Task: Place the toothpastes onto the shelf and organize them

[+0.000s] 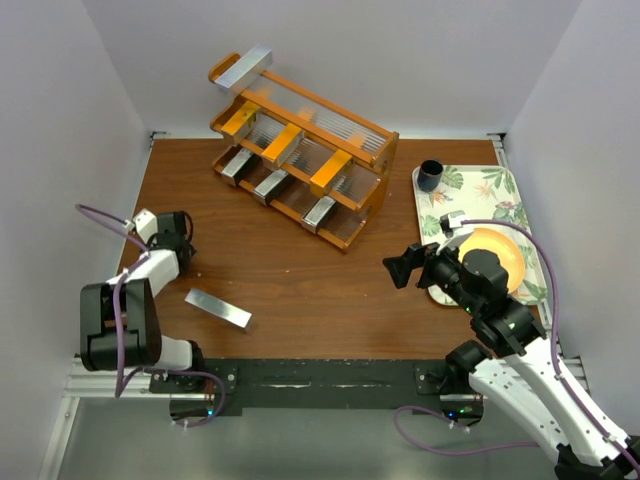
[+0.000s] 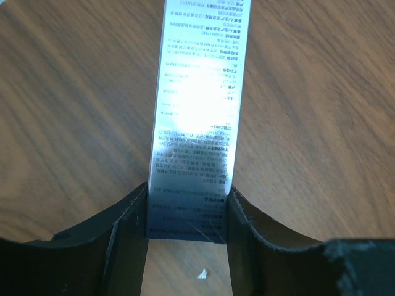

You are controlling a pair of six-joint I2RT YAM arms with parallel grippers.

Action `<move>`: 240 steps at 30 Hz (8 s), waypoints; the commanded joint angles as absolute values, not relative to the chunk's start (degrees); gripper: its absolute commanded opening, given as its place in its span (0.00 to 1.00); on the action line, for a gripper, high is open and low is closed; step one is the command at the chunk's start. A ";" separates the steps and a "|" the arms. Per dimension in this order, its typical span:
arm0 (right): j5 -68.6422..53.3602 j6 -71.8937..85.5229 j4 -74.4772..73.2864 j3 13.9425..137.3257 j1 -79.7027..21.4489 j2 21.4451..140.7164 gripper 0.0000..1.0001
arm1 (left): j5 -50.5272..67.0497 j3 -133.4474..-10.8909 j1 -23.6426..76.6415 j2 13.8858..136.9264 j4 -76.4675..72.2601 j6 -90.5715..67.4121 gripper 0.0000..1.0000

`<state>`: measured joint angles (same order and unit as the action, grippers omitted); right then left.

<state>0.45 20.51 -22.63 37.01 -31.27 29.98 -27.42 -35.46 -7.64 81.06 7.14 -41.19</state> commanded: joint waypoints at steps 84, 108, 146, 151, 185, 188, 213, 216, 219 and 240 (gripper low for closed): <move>1.14 19.69 -20.83 36.83 -31.29 34.19 0.97 | 18.63 -132.98 11.78 116.19 31.73 3.43 0.23; 0.97 19.78 -21.00 36.74 -31.29 33.93 0.97 | 17.84 -132.72 12.39 116.10 30.50 3.08 0.44; 0.70 19.78 -20.83 36.65 -31.29 33.49 0.97 | 21.53 -125.07 12.48 110.13 30.15 3.78 0.46; 0.70 19.78 -20.92 36.65 -31.29 33.49 0.97 | 22.32 -124.72 12.57 110.48 30.06 3.60 0.48; -6.42 17.84 -19.34 37.62 -31.38 36.47 0.98 | -14.23 -64.54 12.66 53.80 26.53 -22.49 1.00; -6.68 17.84 -19.51 37.53 -31.38 36.91 0.98 | -16.52 -58.83 12.66 50.54 31.80 -26.97 1.00; -6.86 17.84 -19.16 37.18 -31.38 38.23 0.98 | -10.64 -29.45 12.92 34.97 50.19 -63.01 1.00; -6.50 18.02 -19.34 37.09 -31.38 37.79 0.98 | -11.69 -29.01 13.01 35.24 49.13 -63.54 1.00; -6.42 18.02 -19.16 37.00 -31.38 37.70 0.98 | -10.29 -27.52 13.01 35.85 47.90 -64.25 1.00; -5.54 17.93 -19.86 37.26 -31.38 37.18 0.98 | -16.87 -48.86 25.56 73.19 23.82 -51.51 0.99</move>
<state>-5.56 18.76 -21.02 36.99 -31.27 37.93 -13.39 -42.57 20.25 66.32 31.31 -55.13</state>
